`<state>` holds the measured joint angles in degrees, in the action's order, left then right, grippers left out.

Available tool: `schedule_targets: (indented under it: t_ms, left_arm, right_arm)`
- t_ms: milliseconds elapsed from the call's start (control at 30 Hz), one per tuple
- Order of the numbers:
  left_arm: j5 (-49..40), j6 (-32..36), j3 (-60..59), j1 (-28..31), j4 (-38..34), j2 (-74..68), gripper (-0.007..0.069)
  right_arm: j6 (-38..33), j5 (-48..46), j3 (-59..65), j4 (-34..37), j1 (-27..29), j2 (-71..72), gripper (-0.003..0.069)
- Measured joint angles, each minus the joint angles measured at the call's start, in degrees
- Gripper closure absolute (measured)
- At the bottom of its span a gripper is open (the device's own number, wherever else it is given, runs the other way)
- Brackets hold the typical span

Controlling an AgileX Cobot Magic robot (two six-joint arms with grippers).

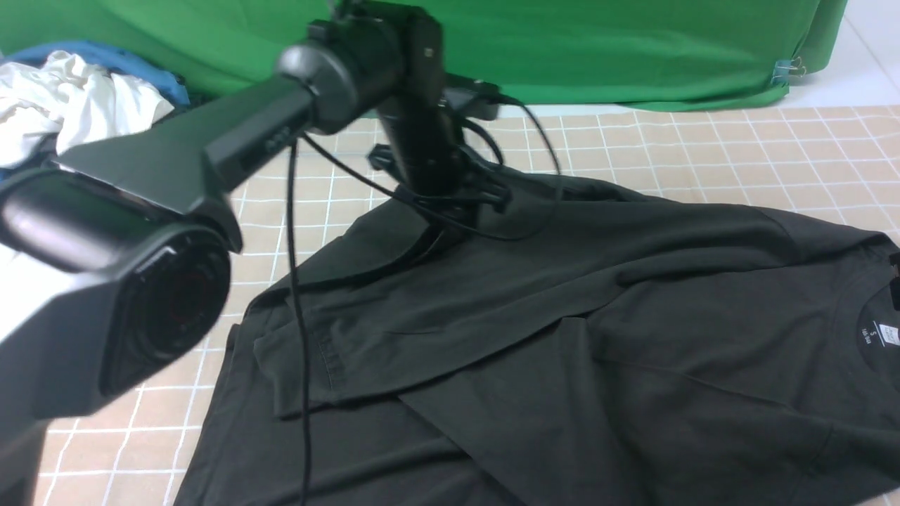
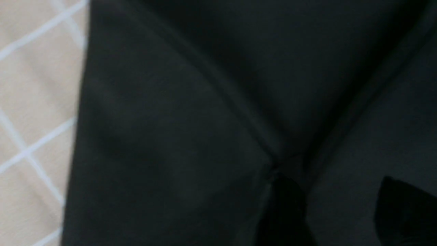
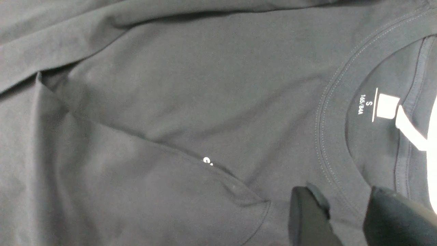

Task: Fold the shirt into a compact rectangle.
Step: 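Grasp the near edge of the shirt at its hem and shoulder corners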

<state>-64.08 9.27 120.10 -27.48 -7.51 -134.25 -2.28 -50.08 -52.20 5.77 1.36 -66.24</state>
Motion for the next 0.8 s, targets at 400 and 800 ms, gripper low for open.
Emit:
schedule_targets:
  t_ms: [400,800]
  left_arm:
    - [-3.17,-12.88,5.71,3.63,8.22,-0.31,0.0130]
    - [-5.72,-4.06,5.71,-0.08,2.11,-3.62,0.0142]
  right_arm:
    - [0.12,-0.57,0.00,0.04,0.00,0.00,0.0378]
    - [0.18,-0.20,0.00,0.04,0.00,-0.30,0.0378]
